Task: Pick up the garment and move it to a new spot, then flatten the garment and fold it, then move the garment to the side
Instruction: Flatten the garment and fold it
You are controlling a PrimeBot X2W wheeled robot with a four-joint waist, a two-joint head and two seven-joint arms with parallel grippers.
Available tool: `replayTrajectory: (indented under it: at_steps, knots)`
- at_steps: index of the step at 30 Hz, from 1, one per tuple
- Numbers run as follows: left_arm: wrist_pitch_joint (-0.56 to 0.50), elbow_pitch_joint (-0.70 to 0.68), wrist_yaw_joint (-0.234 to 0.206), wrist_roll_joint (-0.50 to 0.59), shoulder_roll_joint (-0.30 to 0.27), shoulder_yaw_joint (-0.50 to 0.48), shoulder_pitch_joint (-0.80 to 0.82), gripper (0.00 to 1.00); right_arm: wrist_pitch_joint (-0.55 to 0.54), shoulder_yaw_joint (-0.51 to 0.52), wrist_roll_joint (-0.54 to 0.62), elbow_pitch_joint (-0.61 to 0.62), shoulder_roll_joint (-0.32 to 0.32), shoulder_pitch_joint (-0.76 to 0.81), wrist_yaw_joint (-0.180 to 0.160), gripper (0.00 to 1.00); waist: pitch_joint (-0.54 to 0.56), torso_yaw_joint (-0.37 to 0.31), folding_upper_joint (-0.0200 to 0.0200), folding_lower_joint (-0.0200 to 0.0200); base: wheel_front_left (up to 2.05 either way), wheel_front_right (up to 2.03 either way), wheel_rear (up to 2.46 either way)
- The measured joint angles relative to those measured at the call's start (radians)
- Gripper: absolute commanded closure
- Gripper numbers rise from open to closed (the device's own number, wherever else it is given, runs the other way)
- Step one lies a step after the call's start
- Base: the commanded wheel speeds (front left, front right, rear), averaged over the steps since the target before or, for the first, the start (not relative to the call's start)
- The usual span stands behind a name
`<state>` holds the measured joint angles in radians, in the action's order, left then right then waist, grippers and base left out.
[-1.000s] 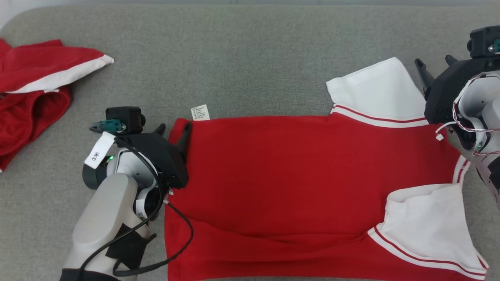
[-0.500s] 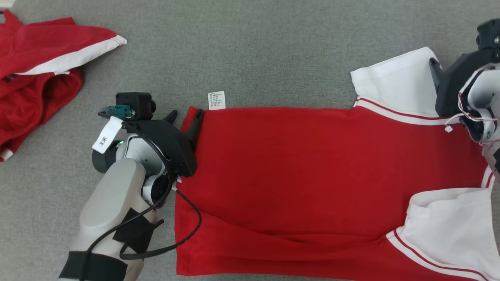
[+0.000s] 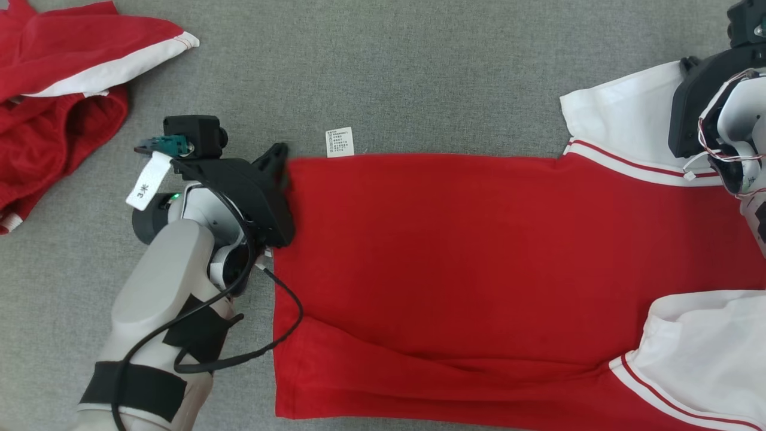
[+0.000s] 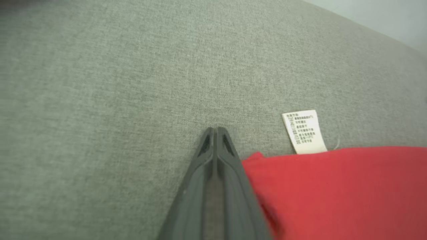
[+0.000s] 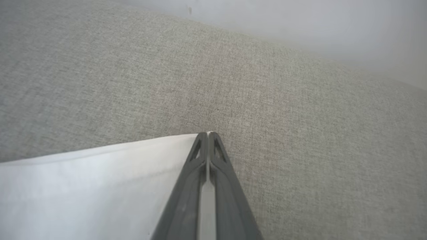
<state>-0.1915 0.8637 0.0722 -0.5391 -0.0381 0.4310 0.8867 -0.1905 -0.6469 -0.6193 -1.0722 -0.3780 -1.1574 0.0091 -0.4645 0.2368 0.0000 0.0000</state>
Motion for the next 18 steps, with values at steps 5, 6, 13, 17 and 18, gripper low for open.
replayTrajectory:
  at_steps: [5,6,13,17,18]
  knots:
    - [0.018,0.008,-0.001,-0.04,-0.005,0.016,-0.001,1.0,0.022,-0.002,0.001,-0.029,0.009,-0.013,0.019,1.0,0.005,-0.005,0.0,0.0,0.0,0.0,0.0]
    - [0.026,0.014,-0.001,-0.04,-0.005,0.017,0.0,1.0,0.026,-0.002,0.001,-0.032,0.011,-0.017,0.019,1.0,0.008,-0.007,0.0,0.0,0.0,0.0,0.0]
    - [0.057,0.025,-0.001,-0.05,0.001,0.032,-0.001,1.0,0.068,0.006,0.0,-0.061,0.008,-0.021,0.04,1.0,0.026,-0.018,0.0,0.0,0.0,0.0,0.0]
    - [0.087,0.023,-0.012,-0.042,0.006,0.06,0.0,1.0,0.087,0.023,-0.009,-0.088,0.008,-0.021,0.044,0.0,0.03,-0.017,0.0001,0.0001,0.0,0.0,0.0]
    - [0.103,0.023,-0.024,-0.032,0.008,0.066,0.0,0.62,0.091,0.026,-0.017,-0.094,0.009,-0.02,0.044,0.0,0.033,-0.016,0.0001,0.0001,0.0,0.0,0.0]
